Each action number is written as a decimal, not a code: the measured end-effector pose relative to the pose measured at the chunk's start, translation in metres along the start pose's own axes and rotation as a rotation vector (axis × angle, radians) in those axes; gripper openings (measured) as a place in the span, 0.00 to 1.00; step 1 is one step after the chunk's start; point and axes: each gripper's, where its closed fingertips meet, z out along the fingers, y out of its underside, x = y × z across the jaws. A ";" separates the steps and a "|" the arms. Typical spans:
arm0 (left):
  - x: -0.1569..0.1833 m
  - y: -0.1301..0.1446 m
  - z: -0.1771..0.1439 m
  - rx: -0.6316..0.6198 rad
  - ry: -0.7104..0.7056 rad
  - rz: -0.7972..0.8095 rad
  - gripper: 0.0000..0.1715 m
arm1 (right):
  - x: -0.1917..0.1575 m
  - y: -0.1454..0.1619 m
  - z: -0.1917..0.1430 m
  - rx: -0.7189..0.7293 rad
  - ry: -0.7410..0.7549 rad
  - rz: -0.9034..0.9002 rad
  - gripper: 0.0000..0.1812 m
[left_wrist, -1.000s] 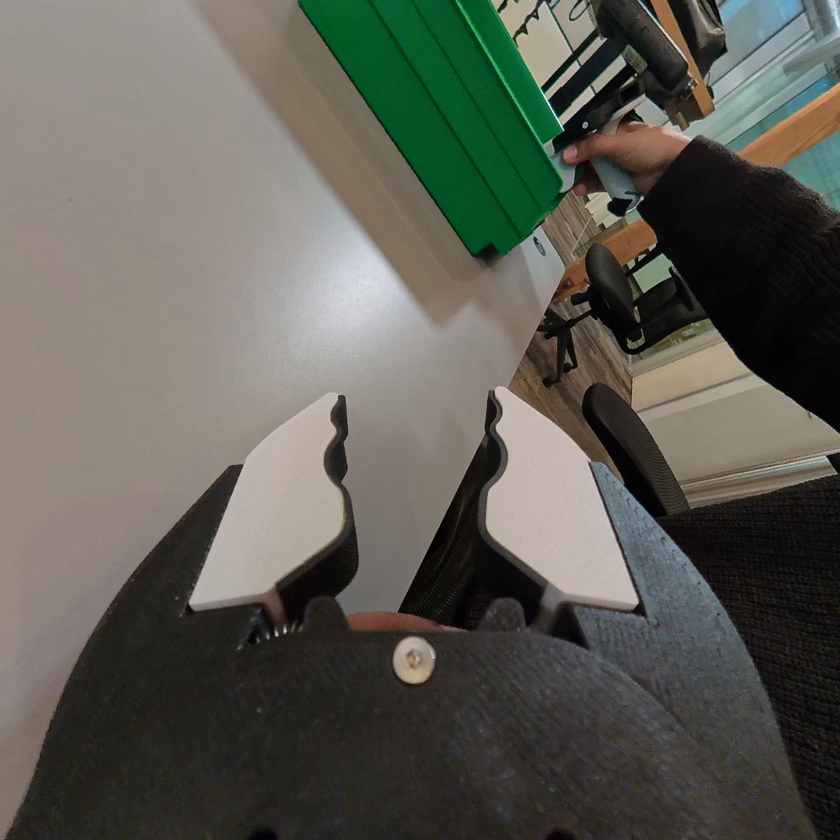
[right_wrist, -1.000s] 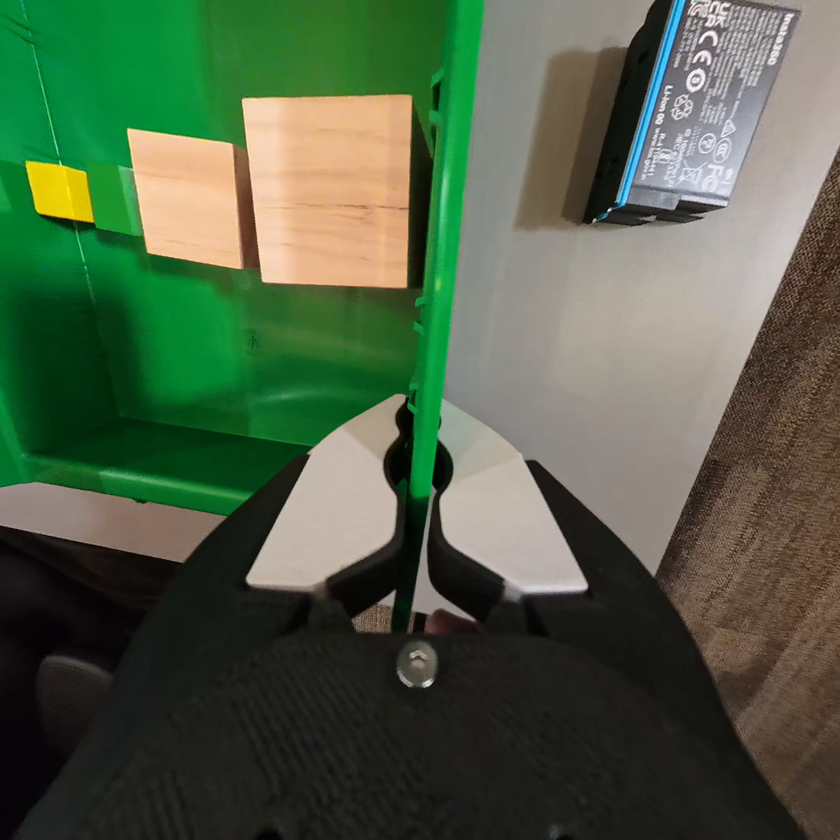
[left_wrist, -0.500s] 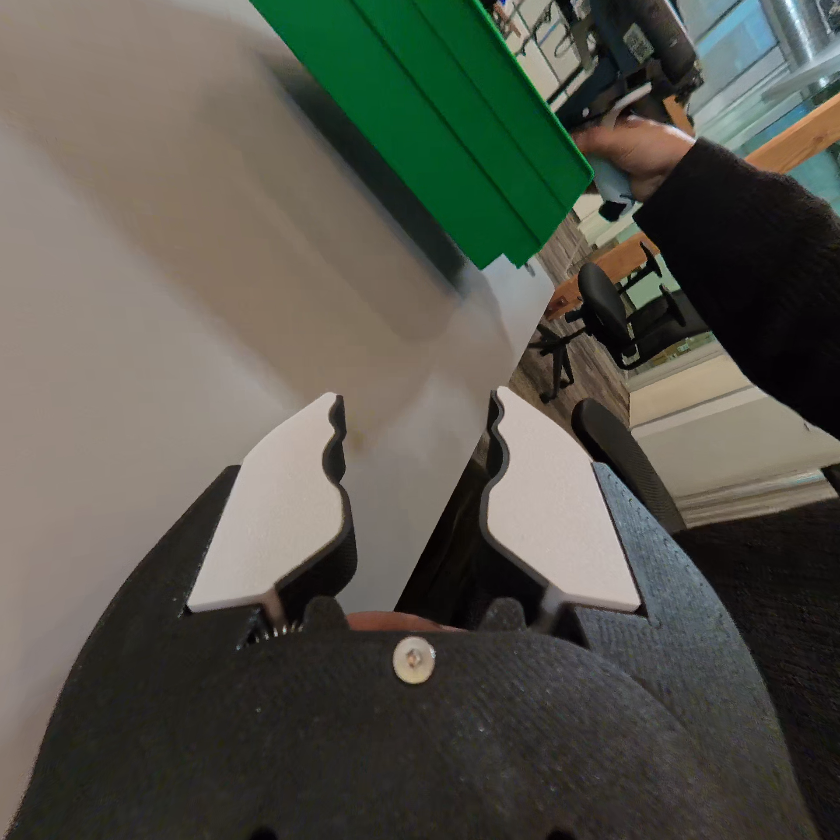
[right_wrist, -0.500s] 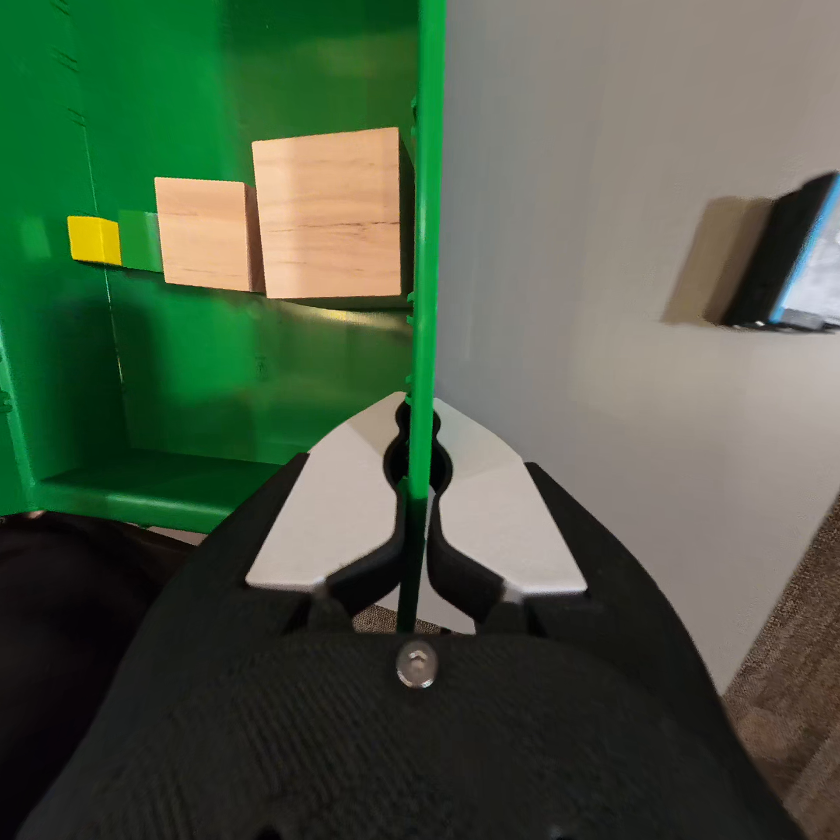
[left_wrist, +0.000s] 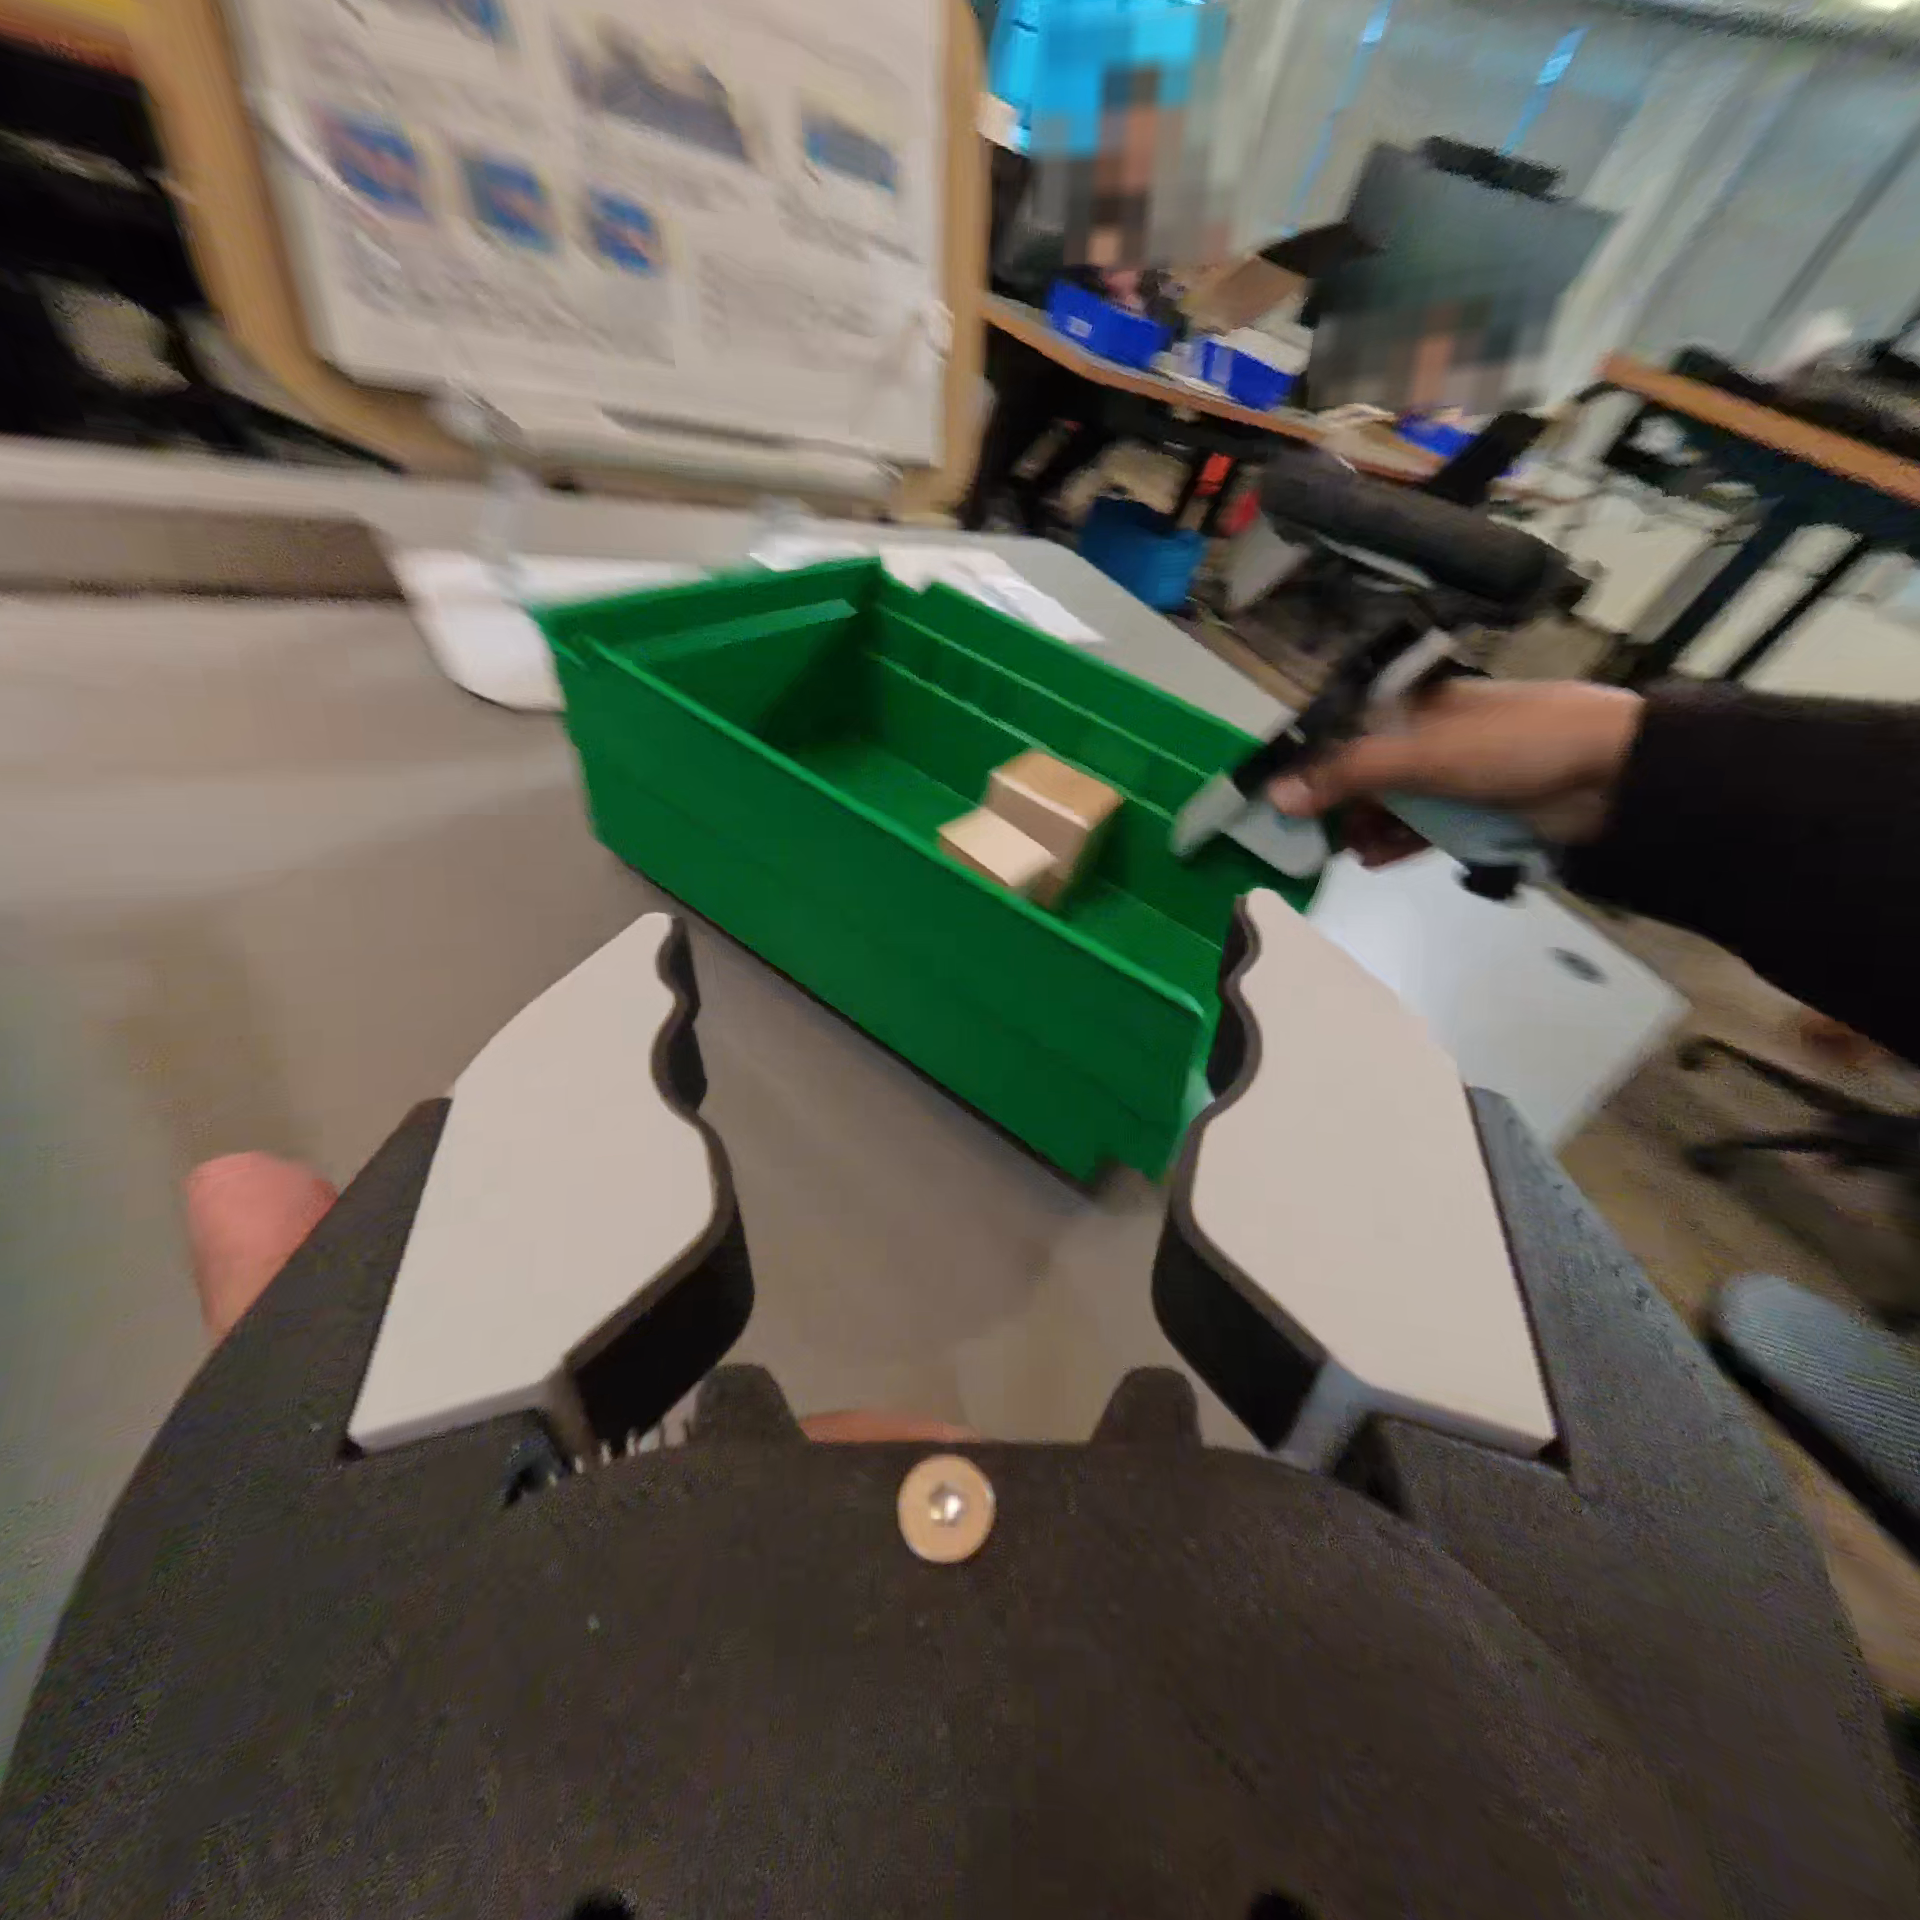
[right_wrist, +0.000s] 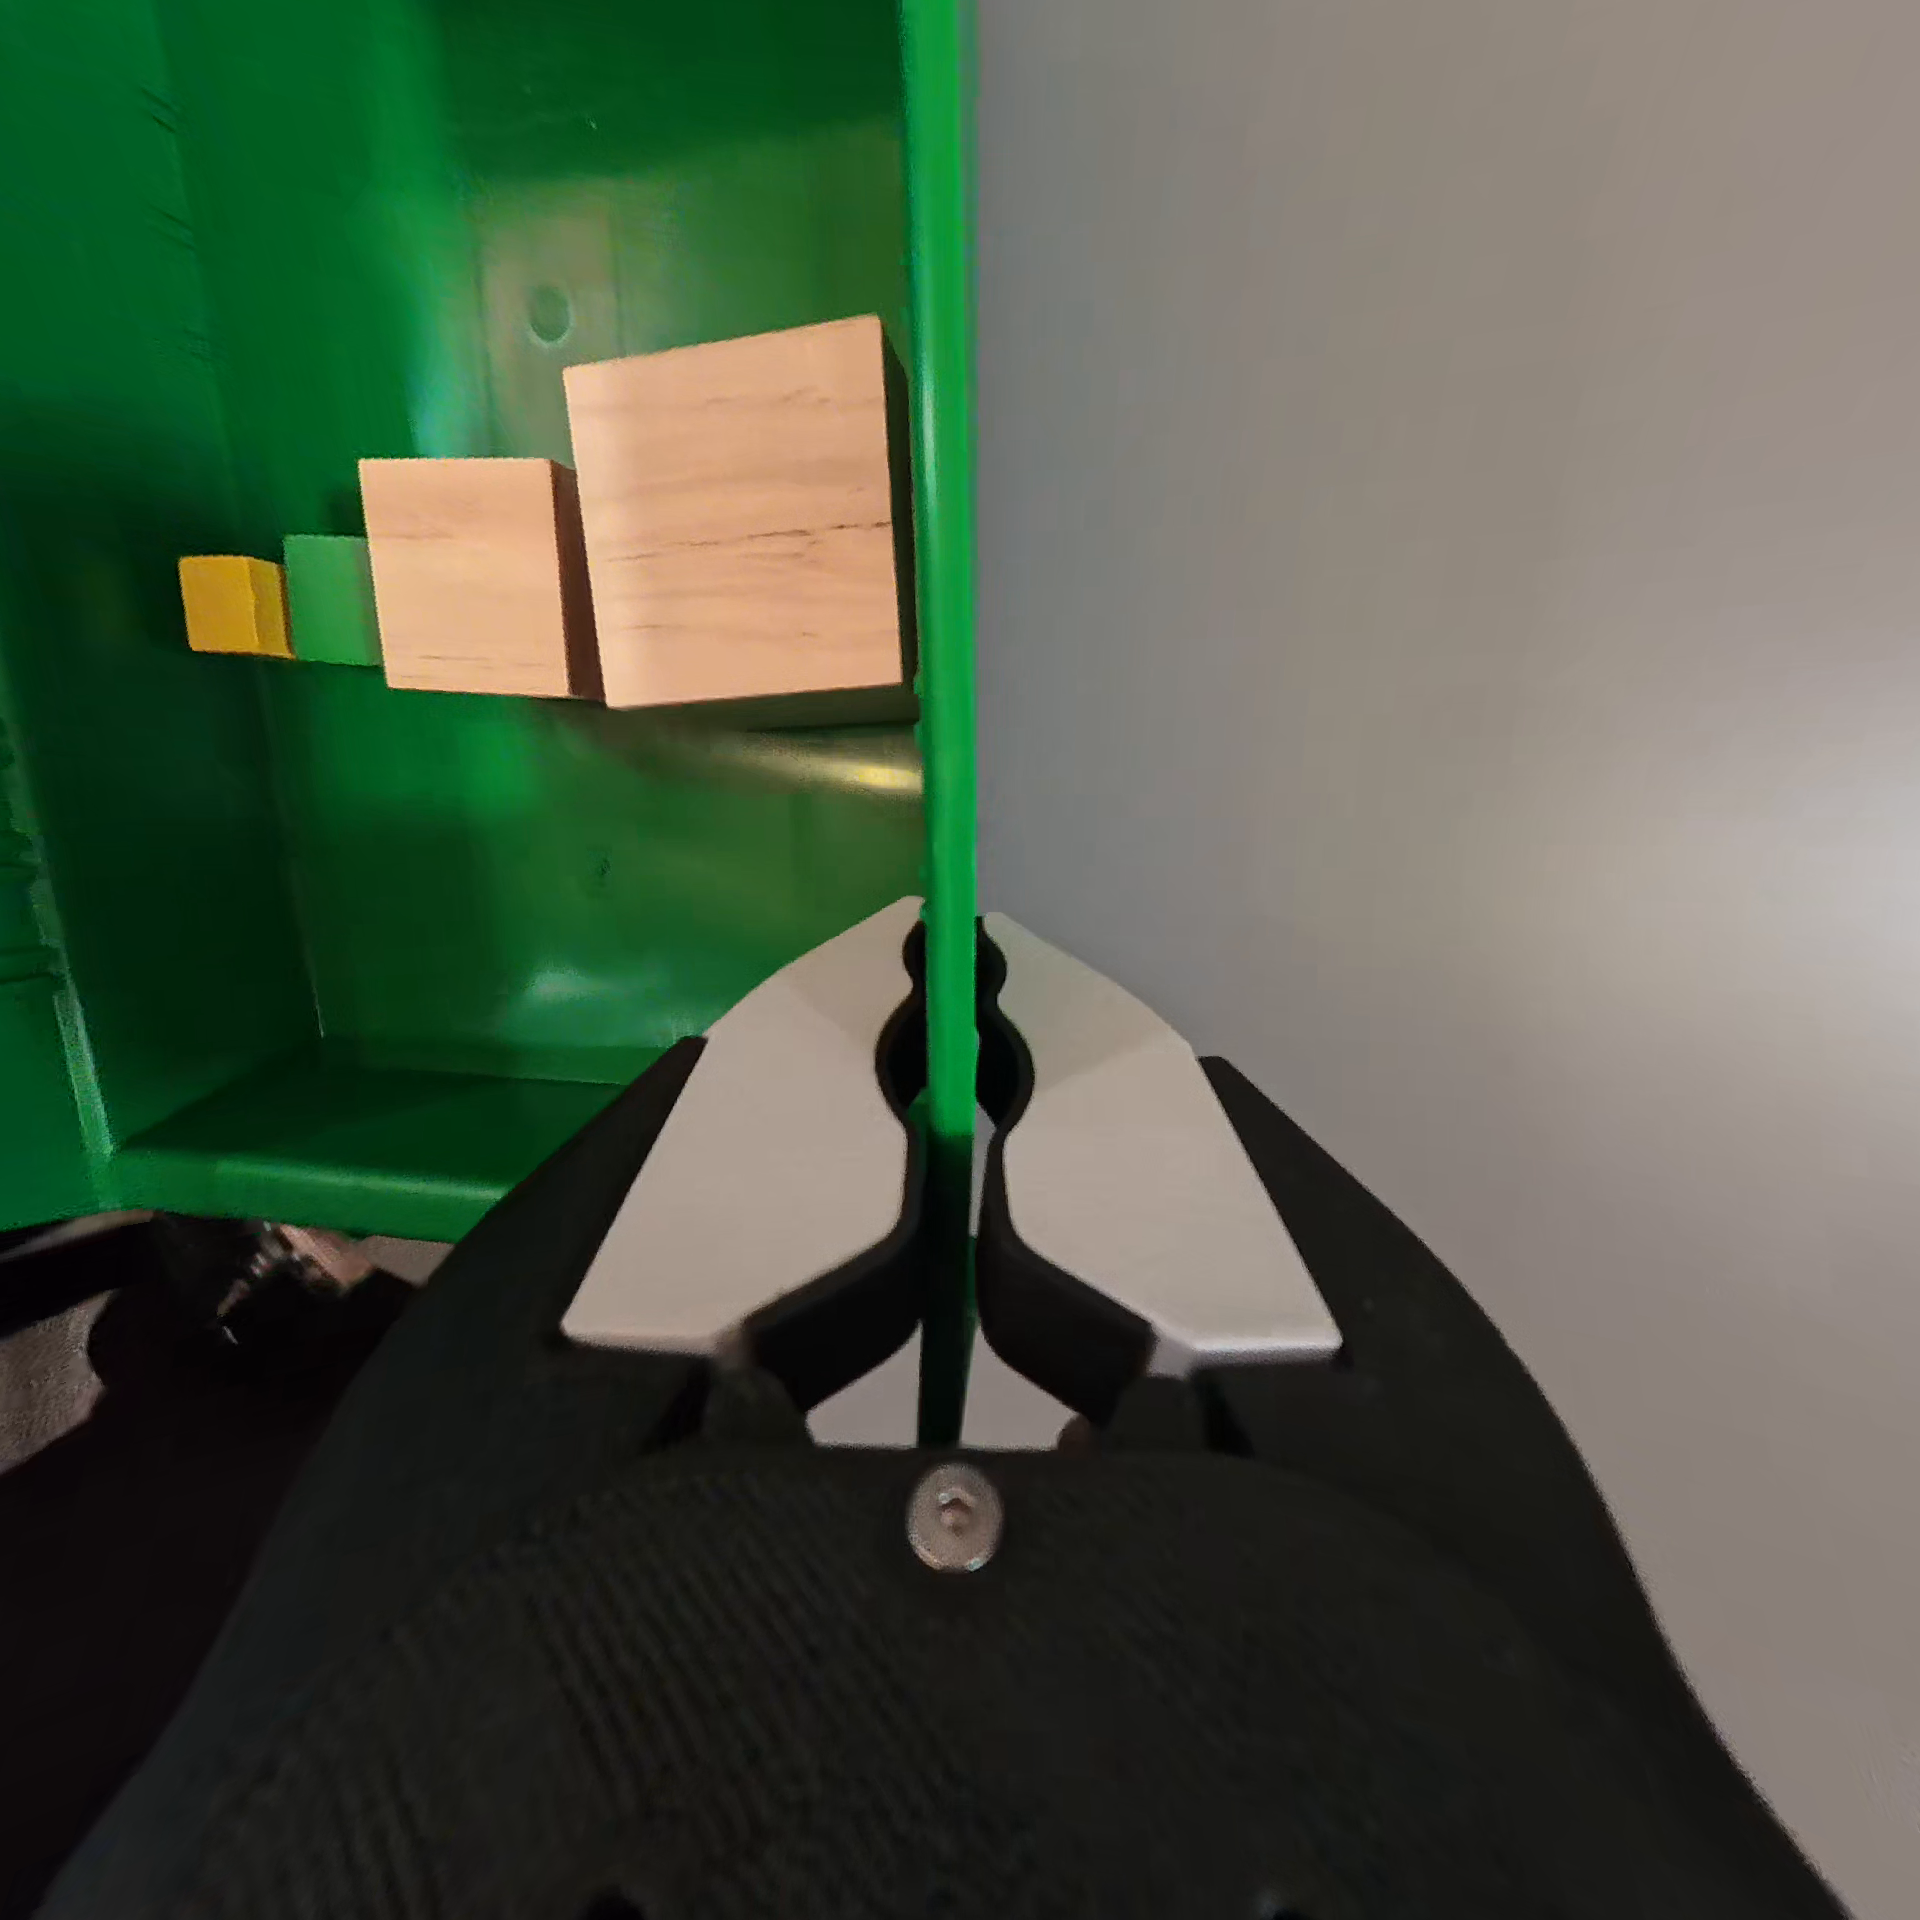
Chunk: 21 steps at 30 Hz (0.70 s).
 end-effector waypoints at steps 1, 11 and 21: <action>-0.021 -0.019 -0.010 0.033 -0.052 0.039 0.59 | -0.013 -0.005 0.006 0.005 0.007 -0.002 0.03; -0.285 -0.043 -0.177 -0.070 -0.567 -0.104 0.52 | -0.125 -0.027 0.060 0.024 0.030 0.011 0.03; -0.337 0.034 -0.214 -0.292 -0.537 -0.322 0.37 | -0.202 -0.030 0.065 0.151 0.002 -0.100 0.20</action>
